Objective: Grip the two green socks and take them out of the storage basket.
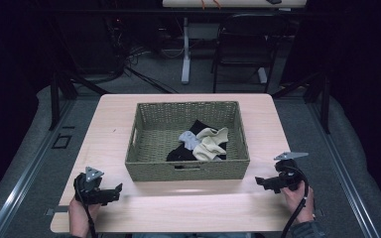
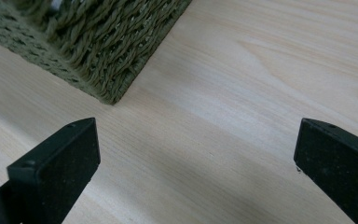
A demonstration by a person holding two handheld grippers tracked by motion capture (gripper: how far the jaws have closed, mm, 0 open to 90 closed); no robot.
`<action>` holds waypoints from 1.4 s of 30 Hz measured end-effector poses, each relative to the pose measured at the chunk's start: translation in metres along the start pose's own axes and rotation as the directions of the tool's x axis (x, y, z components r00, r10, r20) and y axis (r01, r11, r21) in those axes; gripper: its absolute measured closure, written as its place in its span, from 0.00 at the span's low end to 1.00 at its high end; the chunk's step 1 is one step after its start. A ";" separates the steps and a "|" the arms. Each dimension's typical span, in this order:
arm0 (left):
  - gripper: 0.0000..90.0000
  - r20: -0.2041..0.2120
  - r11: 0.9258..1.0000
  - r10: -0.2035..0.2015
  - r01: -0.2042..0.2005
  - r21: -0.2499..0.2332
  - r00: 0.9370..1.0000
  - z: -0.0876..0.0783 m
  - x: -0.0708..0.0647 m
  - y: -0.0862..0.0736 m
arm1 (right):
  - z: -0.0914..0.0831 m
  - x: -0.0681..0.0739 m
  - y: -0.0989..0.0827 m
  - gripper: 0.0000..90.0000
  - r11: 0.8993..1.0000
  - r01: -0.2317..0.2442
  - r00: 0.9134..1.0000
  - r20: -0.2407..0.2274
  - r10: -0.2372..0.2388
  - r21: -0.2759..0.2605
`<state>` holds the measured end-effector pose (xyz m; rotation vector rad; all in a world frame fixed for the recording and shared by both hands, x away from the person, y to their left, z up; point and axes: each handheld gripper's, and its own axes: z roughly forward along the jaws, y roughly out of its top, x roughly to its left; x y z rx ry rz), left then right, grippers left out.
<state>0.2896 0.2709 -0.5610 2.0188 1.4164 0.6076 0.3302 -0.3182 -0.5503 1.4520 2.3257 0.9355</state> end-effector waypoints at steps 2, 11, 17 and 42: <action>0.00 -0.003 1.000 0.008 -0.008 -0.001 1.000 -0.002 -0.001 0.000 | -0.004 0.000 0.001 0.00 1.000 -0.007 1.000 0.010 0.007 0.009; 0.00 -0.008 1.000 -0.029 0.029 -0.009 1.000 -0.002 0.006 -0.005 | -0.022 -0.008 0.020 0.00 1.000 0.016 0.999 0.038 -0.016 -0.007; 0.00 -0.009 1.000 -0.020 0.020 -0.013 1.000 -0.003 0.003 -0.003 | -0.031 -0.012 0.033 0.00 0.999 0.036 0.999 0.002 -0.036 -0.026; 0.00 -0.004 1.000 -0.026 0.026 -0.001 1.000 -0.003 0.005 -0.006 | -0.043 0.015 0.155 0.00 0.969 0.246 0.966 -0.080 -0.245 -0.005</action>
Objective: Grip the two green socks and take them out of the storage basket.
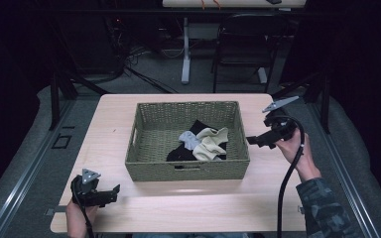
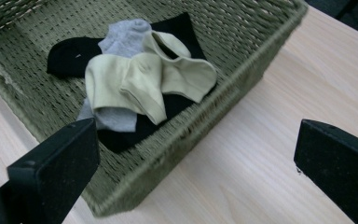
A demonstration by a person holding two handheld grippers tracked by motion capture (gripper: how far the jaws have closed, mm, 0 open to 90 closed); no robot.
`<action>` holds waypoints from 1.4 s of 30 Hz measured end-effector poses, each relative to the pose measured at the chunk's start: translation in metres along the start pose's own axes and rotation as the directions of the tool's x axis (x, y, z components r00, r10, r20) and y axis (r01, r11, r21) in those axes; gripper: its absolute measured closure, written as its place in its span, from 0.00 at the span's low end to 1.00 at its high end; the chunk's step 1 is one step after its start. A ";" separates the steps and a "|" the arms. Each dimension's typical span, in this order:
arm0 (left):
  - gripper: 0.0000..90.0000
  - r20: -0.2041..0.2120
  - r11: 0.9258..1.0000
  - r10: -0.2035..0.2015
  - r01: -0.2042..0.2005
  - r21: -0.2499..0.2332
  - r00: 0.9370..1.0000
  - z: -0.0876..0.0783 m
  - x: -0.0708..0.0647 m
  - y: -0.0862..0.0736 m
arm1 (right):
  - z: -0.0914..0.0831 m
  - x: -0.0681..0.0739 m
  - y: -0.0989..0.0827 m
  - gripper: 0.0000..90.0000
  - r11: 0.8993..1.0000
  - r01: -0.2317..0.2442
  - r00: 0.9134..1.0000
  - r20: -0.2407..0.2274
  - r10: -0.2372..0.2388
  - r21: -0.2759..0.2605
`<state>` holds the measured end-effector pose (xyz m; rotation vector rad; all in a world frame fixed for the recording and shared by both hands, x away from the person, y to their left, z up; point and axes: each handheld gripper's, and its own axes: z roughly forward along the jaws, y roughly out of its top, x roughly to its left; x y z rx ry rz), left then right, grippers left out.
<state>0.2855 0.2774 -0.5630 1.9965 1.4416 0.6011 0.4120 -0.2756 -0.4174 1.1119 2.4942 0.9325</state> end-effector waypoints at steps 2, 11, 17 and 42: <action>0.00 0.002 1.000 0.005 -0.005 0.006 1.000 0.001 0.000 0.000 | 0.004 0.003 0.011 0.00 1.000 0.021 1.000 -0.007 -0.021 0.011; 0.00 0.005 1.000 0.007 -0.007 0.005 1.000 0.002 -0.001 0.001 | 0.029 0.017 0.055 0.00 0.990 0.115 0.993 -0.033 -0.113 0.077; 0.00 0.010 1.000 0.008 -0.009 0.009 1.000 0.002 0.000 0.000 | 0.049 0.026 0.078 0.00 0.981 0.156 0.987 -0.064 -0.150 0.113; 0.00 0.018 1.000 0.018 -0.018 0.024 1.000 0.002 0.000 0.000 | 0.141 0.041 0.105 0.45 0.934 0.212 0.977 -0.072 -0.199 0.289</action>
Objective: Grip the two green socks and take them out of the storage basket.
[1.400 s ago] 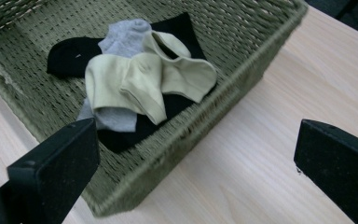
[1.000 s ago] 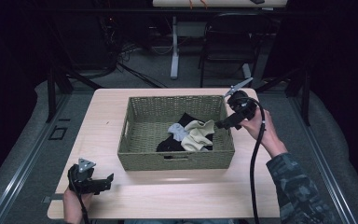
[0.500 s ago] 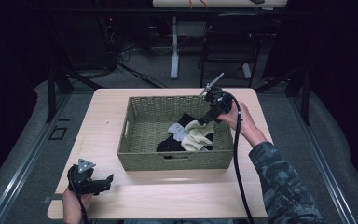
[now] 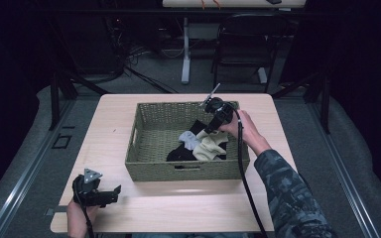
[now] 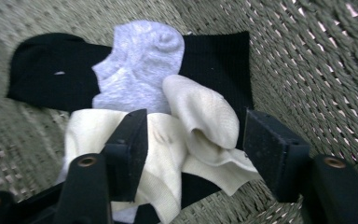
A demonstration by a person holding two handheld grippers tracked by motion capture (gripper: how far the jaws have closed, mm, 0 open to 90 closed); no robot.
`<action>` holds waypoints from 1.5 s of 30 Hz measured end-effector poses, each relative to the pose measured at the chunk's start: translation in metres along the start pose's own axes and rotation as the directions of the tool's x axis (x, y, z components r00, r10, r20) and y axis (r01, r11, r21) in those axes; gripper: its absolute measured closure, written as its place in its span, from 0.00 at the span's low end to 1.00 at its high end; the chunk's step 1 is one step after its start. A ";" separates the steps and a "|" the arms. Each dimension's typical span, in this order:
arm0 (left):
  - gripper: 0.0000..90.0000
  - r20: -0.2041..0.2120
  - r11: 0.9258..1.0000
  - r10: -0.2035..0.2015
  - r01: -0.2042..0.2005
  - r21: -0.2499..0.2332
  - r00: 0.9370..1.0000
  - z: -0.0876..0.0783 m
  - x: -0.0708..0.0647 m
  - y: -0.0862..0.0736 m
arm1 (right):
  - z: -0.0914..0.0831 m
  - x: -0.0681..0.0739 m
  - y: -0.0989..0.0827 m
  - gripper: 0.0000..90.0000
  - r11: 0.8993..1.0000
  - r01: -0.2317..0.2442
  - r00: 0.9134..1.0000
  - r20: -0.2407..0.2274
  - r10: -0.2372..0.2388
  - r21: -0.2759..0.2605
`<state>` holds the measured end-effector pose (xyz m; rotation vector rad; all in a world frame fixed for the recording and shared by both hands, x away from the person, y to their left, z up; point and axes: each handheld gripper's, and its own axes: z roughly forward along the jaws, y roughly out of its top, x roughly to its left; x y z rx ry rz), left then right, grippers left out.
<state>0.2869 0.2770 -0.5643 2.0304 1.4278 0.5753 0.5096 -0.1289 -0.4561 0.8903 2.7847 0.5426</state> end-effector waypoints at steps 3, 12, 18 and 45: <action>0.00 0.002 1.000 0.003 -0.003 0.004 1.000 0.000 0.000 0.000 | 0.008 0.000 0.003 0.50 1.000 0.007 1.000 0.012 -0.007 0.030; 0.00 -0.002 1.000 0.009 -0.009 0.004 1.000 0.001 -0.001 0.000 | 0.022 0.001 0.005 0.67 0.996 0.002 1.000 0.021 -0.004 0.086; 0.00 -0.002 1.000 0.008 -0.008 0.007 1.000 0.001 -0.001 0.000 | 0.018 0.001 0.004 0.93 0.996 0.002 1.000 0.023 -0.004 0.093; 0.00 0.001 1.000 0.014 -0.014 0.017 1.000 0.002 -0.002 0.000 | -0.026 0.000 0.011 0.98 0.999 0.013 0.999 0.046 -0.015 0.042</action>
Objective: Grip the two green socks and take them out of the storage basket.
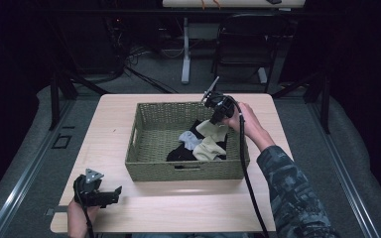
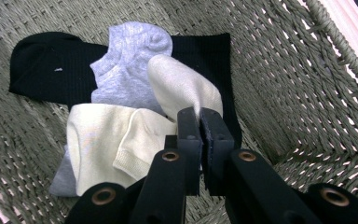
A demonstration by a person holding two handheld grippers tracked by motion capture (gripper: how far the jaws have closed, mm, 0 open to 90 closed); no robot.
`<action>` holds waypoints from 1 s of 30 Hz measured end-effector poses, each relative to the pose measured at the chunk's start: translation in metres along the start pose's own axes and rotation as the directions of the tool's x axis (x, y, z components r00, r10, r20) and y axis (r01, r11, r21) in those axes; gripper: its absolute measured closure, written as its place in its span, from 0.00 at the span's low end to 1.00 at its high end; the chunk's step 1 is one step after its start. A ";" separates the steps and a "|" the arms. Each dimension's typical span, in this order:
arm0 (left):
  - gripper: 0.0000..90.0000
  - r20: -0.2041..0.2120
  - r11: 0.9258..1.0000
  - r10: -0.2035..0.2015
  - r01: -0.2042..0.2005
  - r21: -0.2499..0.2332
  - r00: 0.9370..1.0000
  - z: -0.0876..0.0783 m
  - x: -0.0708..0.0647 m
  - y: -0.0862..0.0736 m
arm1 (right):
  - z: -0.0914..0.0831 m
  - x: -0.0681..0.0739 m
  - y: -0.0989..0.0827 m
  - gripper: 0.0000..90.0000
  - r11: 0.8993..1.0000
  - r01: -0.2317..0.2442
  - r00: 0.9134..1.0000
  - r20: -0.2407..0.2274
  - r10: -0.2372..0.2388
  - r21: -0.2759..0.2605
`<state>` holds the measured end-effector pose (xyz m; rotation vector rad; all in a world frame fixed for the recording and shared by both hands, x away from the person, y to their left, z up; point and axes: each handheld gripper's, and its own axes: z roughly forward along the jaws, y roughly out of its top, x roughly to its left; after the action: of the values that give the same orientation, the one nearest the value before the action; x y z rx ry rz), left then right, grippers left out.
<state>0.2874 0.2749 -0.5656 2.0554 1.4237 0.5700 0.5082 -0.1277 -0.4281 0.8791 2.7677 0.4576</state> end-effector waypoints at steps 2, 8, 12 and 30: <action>0.00 0.000 1.000 0.002 -0.002 -0.002 1.000 0.000 0.000 0.000 | -0.002 0.000 0.001 0.98 1.000 -0.002 1.000 -0.001 0.002 -0.004; 0.00 0.002 1.000 0.002 -0.002 -0.002 1.000 0.000 0.000 0.000 | -0.010 -0.002 0.002 0.98 1.000 -0.003 1.000 0.005 0.003 -0.011; 0.00 0.003 1.000 0.002 -0.002 -0.002 1.000 0.000 0.000 0.000 | -0.016 -0.003 0.003 0.98 1.000 -0.009 1.000 0.014 0.010 -0.024; 0.00 0.008 1.000 0.013 -0.013 0.008 1.000 0.000 0.000 0.000 | -0.042 -0.006 0.008 0.98 0.998 -0.010 1.000 0.029 0.011 -0.055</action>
<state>0.2878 0.2748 -0.5655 2.0724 1.4116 0.5613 0.5056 -0.1344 -0.3855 0.8813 2.7119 0.5158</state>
